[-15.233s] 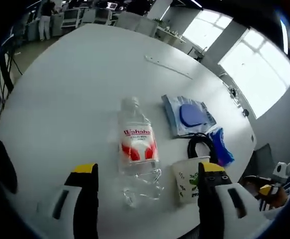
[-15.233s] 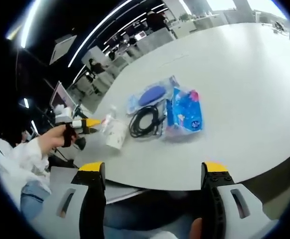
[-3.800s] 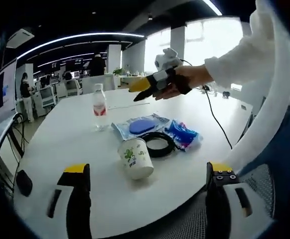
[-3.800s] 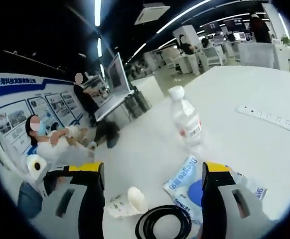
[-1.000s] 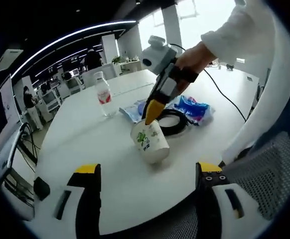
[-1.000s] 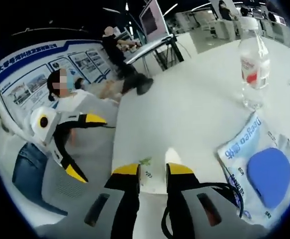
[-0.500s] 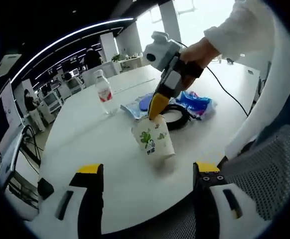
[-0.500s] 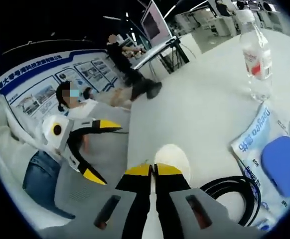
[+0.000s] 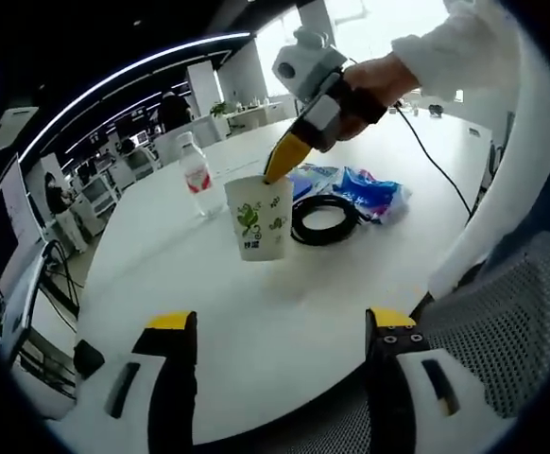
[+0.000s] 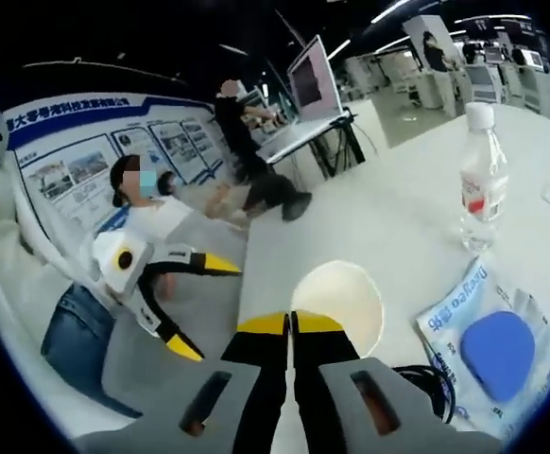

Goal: Arrange the tabletop items into an orderly group along one side of the table until the central work area is clear of visible clutter.

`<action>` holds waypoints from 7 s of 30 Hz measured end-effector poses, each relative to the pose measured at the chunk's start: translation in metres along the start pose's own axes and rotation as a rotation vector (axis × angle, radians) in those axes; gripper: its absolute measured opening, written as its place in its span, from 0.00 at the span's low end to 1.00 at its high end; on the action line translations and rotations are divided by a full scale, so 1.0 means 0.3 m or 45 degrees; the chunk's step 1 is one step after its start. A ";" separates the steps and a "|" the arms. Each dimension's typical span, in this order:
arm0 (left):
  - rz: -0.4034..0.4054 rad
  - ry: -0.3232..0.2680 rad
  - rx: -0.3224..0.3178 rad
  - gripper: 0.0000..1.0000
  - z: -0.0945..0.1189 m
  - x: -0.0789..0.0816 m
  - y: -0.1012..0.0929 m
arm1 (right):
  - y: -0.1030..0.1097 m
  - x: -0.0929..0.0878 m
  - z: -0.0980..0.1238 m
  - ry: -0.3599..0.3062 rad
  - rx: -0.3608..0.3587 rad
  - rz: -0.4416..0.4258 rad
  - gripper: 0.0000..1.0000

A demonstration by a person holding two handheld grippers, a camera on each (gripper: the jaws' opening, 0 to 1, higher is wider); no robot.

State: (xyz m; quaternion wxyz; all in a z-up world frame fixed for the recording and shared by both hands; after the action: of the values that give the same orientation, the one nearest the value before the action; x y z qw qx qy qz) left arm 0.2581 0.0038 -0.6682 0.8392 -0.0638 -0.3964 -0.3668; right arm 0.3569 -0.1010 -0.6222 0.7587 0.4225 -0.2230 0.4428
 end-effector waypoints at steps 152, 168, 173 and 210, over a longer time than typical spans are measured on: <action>0.004 0.235 0.033 0.70 -0.026 -0.089 0.019 | -0.562 0.133 0.137 0.220 -0.602 0.215 0.48; -0.014 0.191 0.006 0.69 -0.017 -0.070 0.004 | -0.569 0.053 0.238 0.197 -0.682 0.138 0.46; -0.020 0.178 -0.003 0.69 -0.014 -0.064 -0.001 | -0.566 0.020 0.282 0.190 -0.717 0.111 0.46; -0.063 0.178 -0.034 0.67 -0.016 -0.062 -0.022 | -0.374 -0.160 0.245 0.190 -0.728 -0.033 0.43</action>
State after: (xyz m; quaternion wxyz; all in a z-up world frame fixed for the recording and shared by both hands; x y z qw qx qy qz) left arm 0.2491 0.0076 -0.6859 0.8546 -0.0394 -0.3332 -0.3964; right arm 0.4316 -0.2139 -0.6663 0.8669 0.1607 -0.2768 0.3821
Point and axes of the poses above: the point that each gripper's makers call its tool centre point, and the gripper's own axes: z roughly backward along the fingers, y roughly to its left, x roughly out of its top, the point moved 3 cm from there along z, roughly backward along the fingers, and after that the axes turned 7 degrees about y, right-handed, at the moved point
